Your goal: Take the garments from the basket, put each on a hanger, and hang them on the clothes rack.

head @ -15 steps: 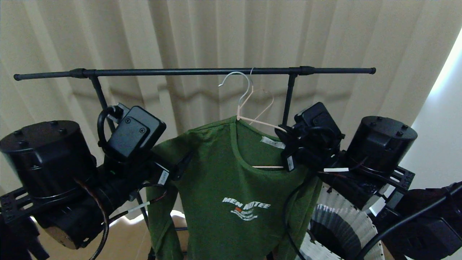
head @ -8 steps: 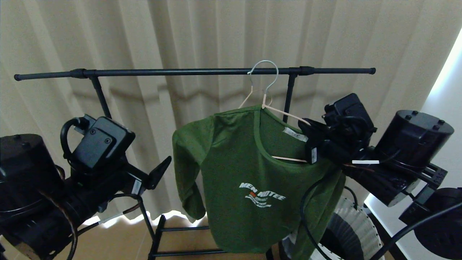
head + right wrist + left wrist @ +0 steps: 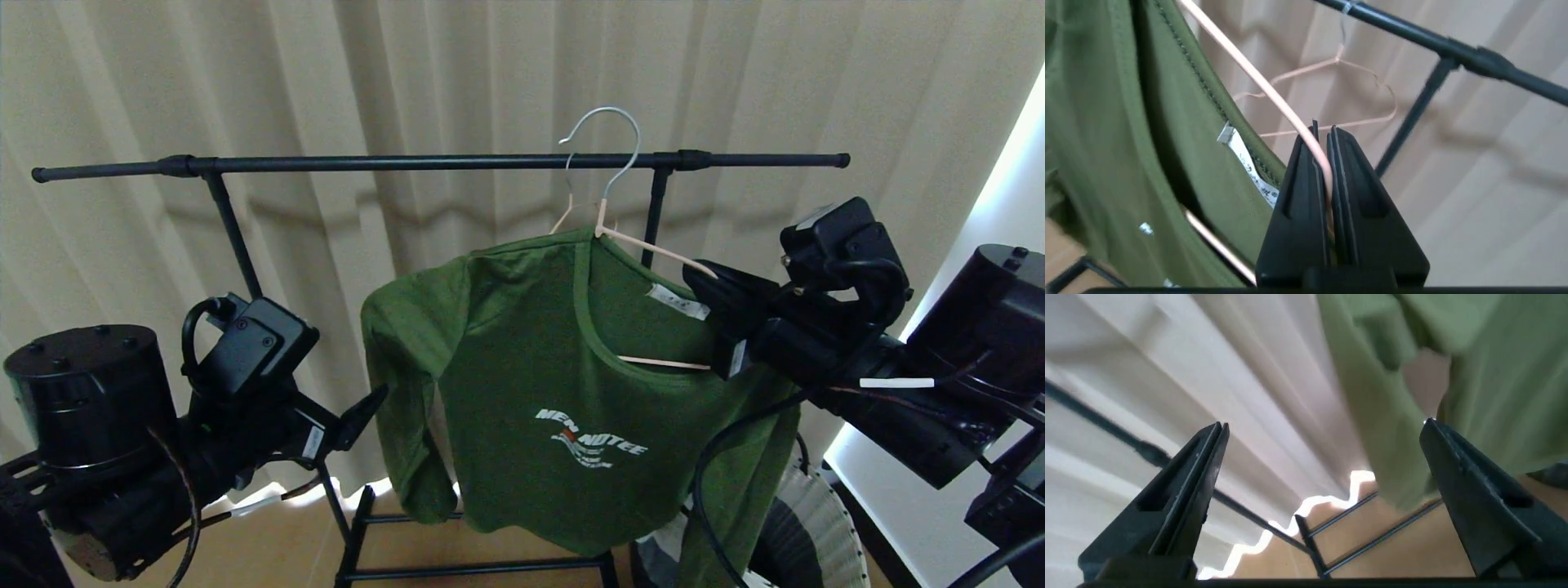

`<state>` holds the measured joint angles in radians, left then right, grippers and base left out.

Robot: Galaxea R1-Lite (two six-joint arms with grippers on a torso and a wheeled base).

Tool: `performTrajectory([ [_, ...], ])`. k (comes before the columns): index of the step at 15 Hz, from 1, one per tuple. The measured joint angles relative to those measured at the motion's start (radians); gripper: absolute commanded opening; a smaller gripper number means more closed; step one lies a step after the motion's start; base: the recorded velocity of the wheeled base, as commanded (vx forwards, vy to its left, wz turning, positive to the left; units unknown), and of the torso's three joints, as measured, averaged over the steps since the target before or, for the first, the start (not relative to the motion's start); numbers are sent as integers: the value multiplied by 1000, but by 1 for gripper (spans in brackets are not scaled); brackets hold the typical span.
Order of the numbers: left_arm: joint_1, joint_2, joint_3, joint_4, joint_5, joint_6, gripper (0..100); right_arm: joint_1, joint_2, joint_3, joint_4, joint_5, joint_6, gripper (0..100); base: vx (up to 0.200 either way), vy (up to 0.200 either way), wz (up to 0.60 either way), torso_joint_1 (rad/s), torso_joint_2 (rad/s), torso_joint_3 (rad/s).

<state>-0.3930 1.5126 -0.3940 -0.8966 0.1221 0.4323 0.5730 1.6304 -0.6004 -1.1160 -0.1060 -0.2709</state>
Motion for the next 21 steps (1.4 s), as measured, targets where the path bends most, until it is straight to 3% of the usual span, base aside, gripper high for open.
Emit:
performTrajectory([
  [1,-1,2,-2,0,0,0,100,7,-6,0,0,0,0,0,0,0,0,0,0,0],
  [2,-2,2,-2,-1,0,1,0,16,-13,1,0,0,0,0,0,0,0,0,0,0],
  [7,3,1,0,-3,5,3,0,7,-24,1,0,-8,-2,0,0,0,0,0,0,0],
  [12,108,-30,33,-2,8,63,0,-93,-25,10,6,-13,-6,0,0,0,0,0,0,0],
  [17,148,-56,45,-1,6,71,0,-106,-21,11,4,-11,-6,0,0,0,0,0,0,0],
  [18,144,-61,49,-2,7,70,100,-106,-21,10,5,-12,-7,0,0,0,0,0,0,0],
  [21,107,-91,48,-1,7,64,100,-106,-21,8,13,-26,-8,0,0,0,0,0,0,0],
])
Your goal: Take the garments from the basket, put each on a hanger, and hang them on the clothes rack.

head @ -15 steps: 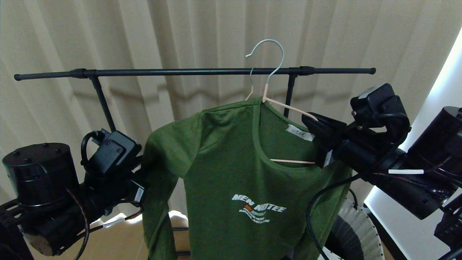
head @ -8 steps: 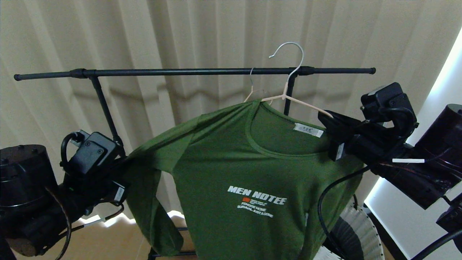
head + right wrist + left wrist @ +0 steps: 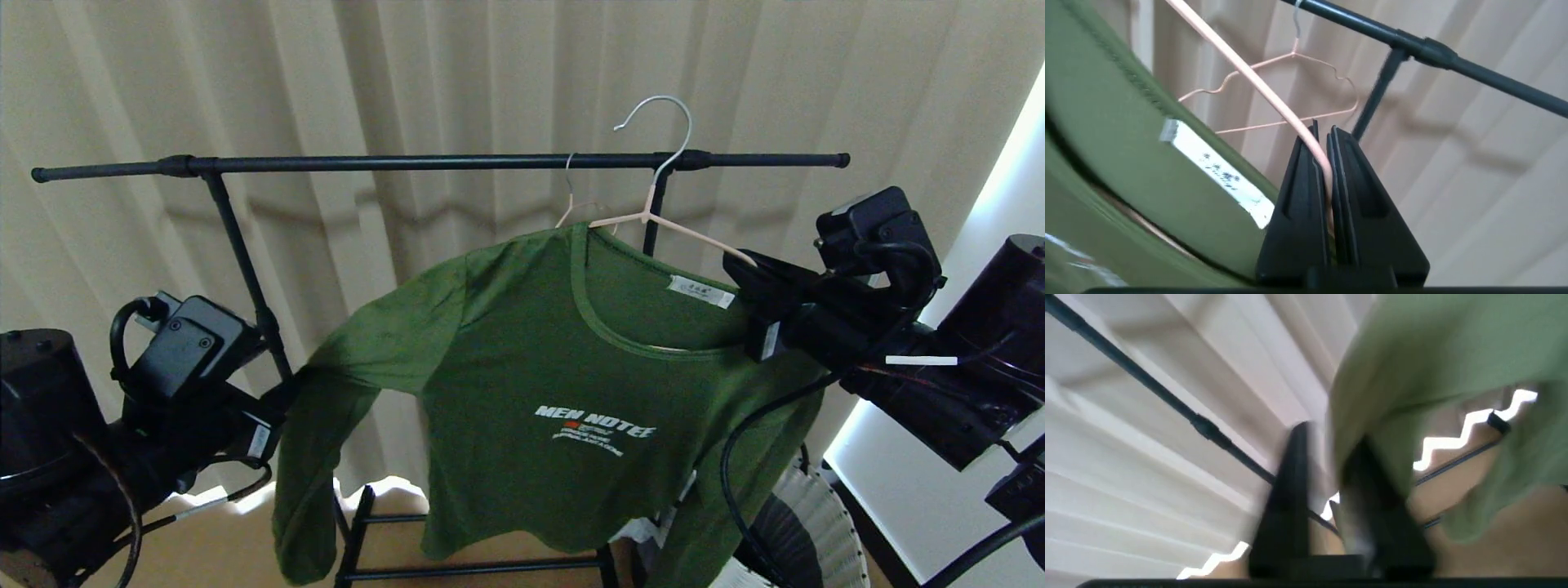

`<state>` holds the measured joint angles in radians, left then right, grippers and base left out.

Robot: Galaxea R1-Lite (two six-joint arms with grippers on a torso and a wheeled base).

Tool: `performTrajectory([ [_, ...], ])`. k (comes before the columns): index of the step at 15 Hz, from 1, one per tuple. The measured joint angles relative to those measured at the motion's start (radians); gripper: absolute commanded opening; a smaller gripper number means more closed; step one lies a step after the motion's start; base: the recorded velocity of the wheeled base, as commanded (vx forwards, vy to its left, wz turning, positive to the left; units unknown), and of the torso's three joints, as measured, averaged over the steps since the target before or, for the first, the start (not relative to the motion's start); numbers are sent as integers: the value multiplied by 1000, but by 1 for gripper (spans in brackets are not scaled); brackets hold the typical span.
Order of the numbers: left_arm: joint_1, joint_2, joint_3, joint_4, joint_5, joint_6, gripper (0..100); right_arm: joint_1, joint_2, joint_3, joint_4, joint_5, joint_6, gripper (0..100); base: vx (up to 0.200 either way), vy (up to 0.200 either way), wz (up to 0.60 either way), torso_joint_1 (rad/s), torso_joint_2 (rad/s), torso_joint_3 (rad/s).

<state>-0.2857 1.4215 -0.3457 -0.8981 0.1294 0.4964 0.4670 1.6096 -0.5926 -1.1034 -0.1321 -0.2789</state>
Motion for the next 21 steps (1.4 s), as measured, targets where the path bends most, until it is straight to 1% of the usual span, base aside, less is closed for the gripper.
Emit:
performTrajectory([
  [1,-19,-20,-3,1,0,0,100,0,1,-1,1,-20,0,0,0,0,0,0,0,0],
  [4,-83,-88,-11,1,0,-3,100,0,3,-3,8,-38,0,0,0,0,0,0,0,0],
  [6,-94,-137,-15,3,4,-32,100,-2,2,3,39,-88,0,0,0,0,0,0,0,0],
  [8,-94,-199,-22,11,25,-68,100,-3,-4,5,87,-131,0,0,0,0,0,0,0,0],
  [9,-92,-242,-24,30,49,-79,100,-3,-10,5,126,-160,0,0,0,0,0,0,0,0],
  [10,-91,-293,-26,68,74,-84,100,-3,-16,5,153,-182,0,0,0,0,0,0,0,0],
  [11,-90,-354,-28,127,94,-87,100,-3,-20,5,159,-194,0,0,0,0,0,0,0,0],
  [13,-80,-504,-32,328,115,-100,100,-3,-25,14,160,-237,0,0,0,0,0,0,0,0],
  [14,-68,-589,-35,456,120,-118,100,-3,-26,23,160,-248,0,0,0,0,0,0,0,0],
  [15,-49,-687,-38,611,124,-151,100,-3,-28,34,161,-252,0,0,0,0,0,0,0,0],
  [17,-3,-870,-39,912,127,-247,100,-3,-32,44,161,-253,0,0,0,0,0,0,0,0],
  [18,23,-961,-29,1042,127,-291,100,-3,-33,46,160,-253,0,0,0,0,0,0,0,0],
  [19,43,-1041,-12,1108,126,-317,100,-1,-33,47,160,-253,0,0,0,0,0,0,0,0],
  [21,70,-1179,49,1169,107,-344,100,0,-33,46,155,-253,0,0,0,0,0,0,0,0],
])
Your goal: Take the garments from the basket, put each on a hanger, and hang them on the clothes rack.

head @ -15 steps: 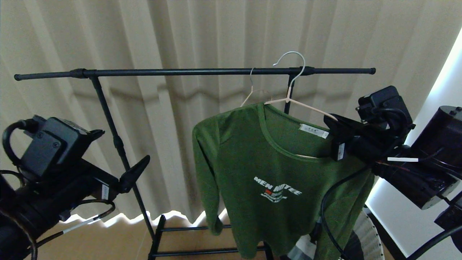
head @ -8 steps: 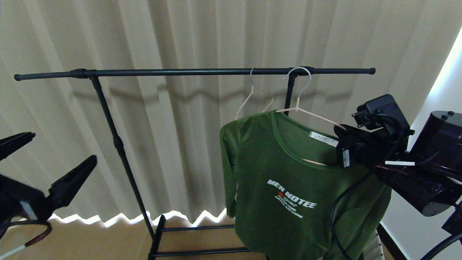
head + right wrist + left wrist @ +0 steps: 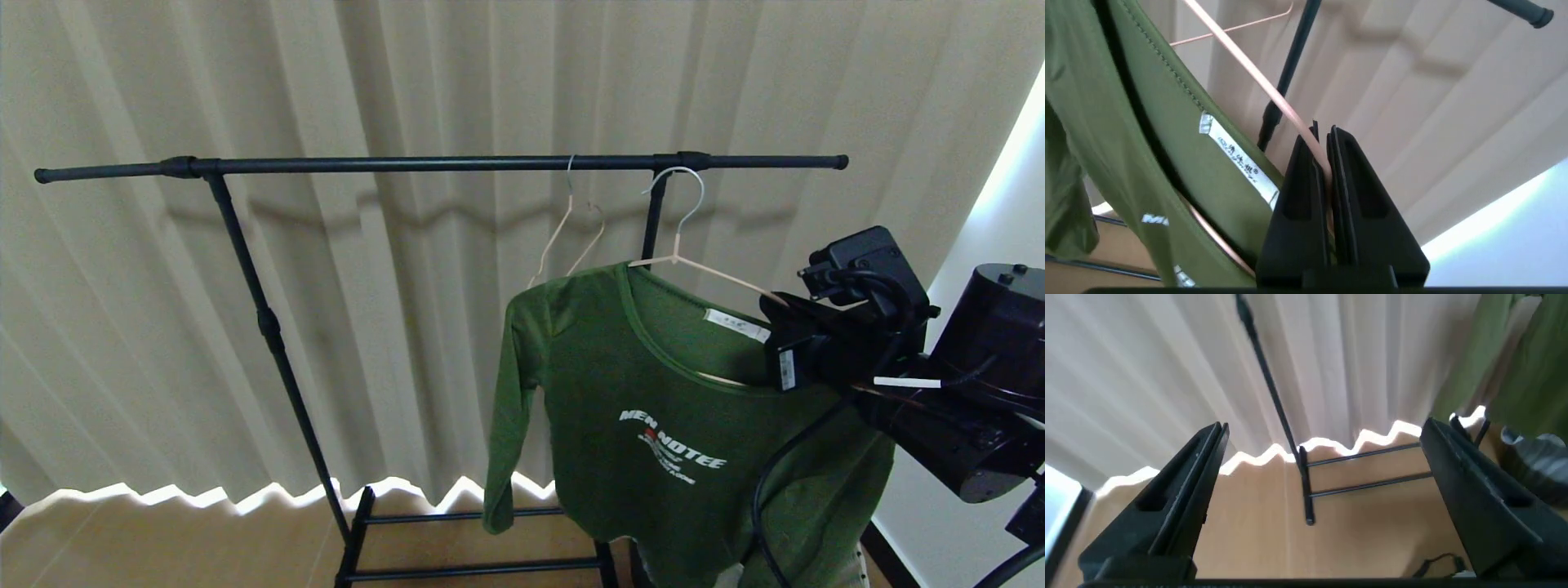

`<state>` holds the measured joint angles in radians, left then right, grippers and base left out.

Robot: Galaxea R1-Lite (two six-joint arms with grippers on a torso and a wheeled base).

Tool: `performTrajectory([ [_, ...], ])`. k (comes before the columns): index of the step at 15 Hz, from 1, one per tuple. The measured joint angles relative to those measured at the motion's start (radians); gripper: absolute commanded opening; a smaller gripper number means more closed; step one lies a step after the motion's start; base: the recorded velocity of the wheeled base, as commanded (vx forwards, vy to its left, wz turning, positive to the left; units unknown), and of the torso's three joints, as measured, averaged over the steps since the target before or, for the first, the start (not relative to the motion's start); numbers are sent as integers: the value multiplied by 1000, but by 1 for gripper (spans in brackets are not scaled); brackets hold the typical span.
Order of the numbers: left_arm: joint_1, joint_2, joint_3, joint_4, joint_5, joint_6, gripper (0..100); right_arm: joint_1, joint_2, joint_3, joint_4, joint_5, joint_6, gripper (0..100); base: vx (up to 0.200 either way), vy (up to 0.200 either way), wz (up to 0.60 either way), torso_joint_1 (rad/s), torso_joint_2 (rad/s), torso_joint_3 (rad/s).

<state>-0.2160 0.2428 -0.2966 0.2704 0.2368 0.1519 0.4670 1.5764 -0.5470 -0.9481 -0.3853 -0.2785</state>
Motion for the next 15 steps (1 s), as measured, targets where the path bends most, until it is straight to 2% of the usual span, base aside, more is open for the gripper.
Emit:
performTrajectory([
  [3,12,-92,23,-17,-180,15,100,2,0,-6,-4,3,0,0,0,0,0,0,0,0],
  [5,13,-76,-5,-48,-231,28,100,2,0,-12,-5,8,0,0,0,0,0,0,0,0],
  [7,13,0,-37,-119,-254,29,100,8,3,-30,-6,13,1,0,0,0,0,0,0,0],
  [9,10,143,-60,-224,-268,31,100,26,6,-36,-5,14,3,0,0,0,0,0,0,0],
  [13,-2,427,-61,-512,-281,41,100,32,10,-38,-1,14,3,0,0,0,0,0,0,0],
  [15,-37,518,-58,-546,-282,41,100,36,12,-38,-1,14,3,0,0,0,0,0,0,0],
])
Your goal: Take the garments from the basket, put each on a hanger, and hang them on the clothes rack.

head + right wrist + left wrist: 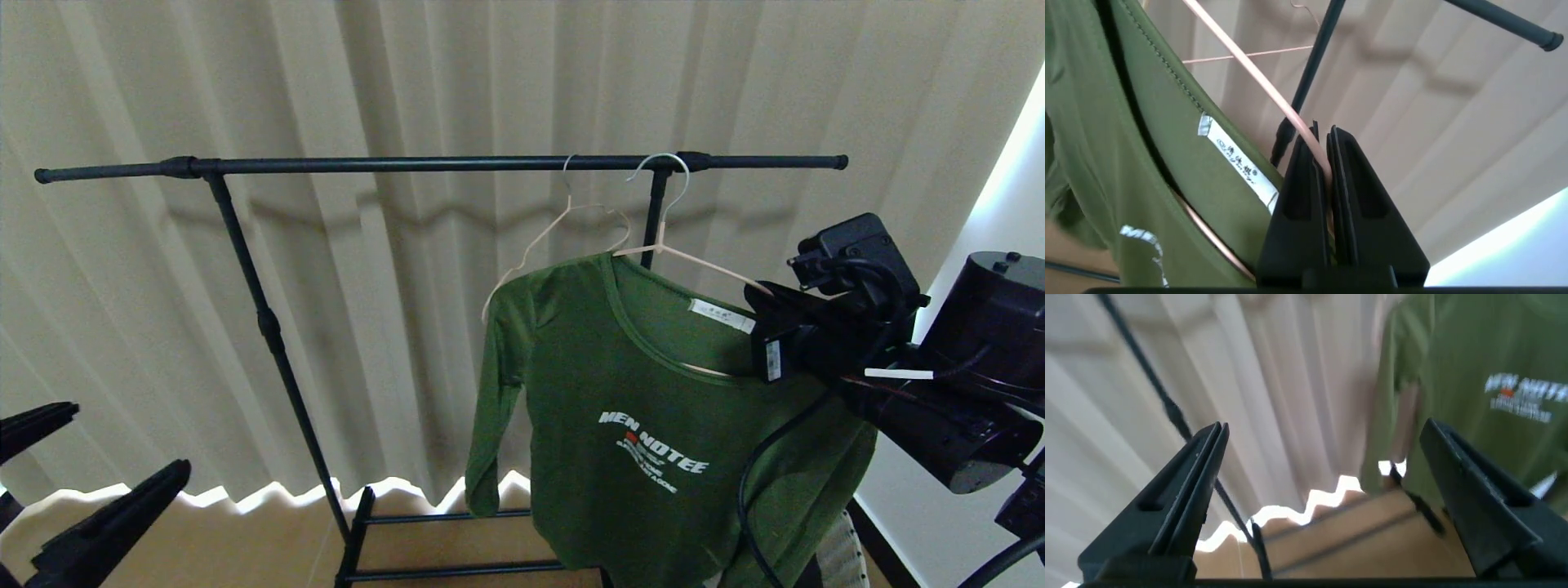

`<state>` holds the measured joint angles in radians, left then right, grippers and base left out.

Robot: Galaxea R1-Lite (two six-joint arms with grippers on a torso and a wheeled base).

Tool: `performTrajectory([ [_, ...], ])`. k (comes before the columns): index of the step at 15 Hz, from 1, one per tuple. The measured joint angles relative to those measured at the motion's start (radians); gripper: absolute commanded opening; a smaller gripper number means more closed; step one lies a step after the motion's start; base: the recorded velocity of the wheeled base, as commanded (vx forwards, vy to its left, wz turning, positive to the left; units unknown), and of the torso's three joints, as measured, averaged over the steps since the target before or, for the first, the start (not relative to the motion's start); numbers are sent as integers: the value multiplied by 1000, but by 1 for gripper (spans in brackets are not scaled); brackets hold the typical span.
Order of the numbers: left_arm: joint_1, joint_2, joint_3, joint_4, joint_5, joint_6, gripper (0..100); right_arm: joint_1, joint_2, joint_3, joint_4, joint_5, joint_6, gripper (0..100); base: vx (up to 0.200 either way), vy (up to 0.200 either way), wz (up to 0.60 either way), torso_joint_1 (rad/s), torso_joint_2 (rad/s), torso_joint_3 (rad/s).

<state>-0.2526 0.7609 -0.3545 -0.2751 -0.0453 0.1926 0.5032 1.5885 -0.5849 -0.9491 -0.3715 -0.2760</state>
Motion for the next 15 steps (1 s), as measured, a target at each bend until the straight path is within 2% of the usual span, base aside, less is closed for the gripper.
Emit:
performTrajectory([
  [5,-158,263,-75,-143,8,-7,100,23,1,-6,-1,0,0,0,0,0,0,0,0,0],
  [7,-186,334,-86,-190,9,-8,100,24,1,-8,0,0,0,0,0,0,0,0,0,0],
  [9,-193,372,-87,-195,9,-8,100,24,2,-10,0,1,0,0,0,0,0,0,0,0],
  [15,-195,399,-82,-195,9,-9,100,25,2,-12,0,2,0,0,0,200,0,6,4,4],
])
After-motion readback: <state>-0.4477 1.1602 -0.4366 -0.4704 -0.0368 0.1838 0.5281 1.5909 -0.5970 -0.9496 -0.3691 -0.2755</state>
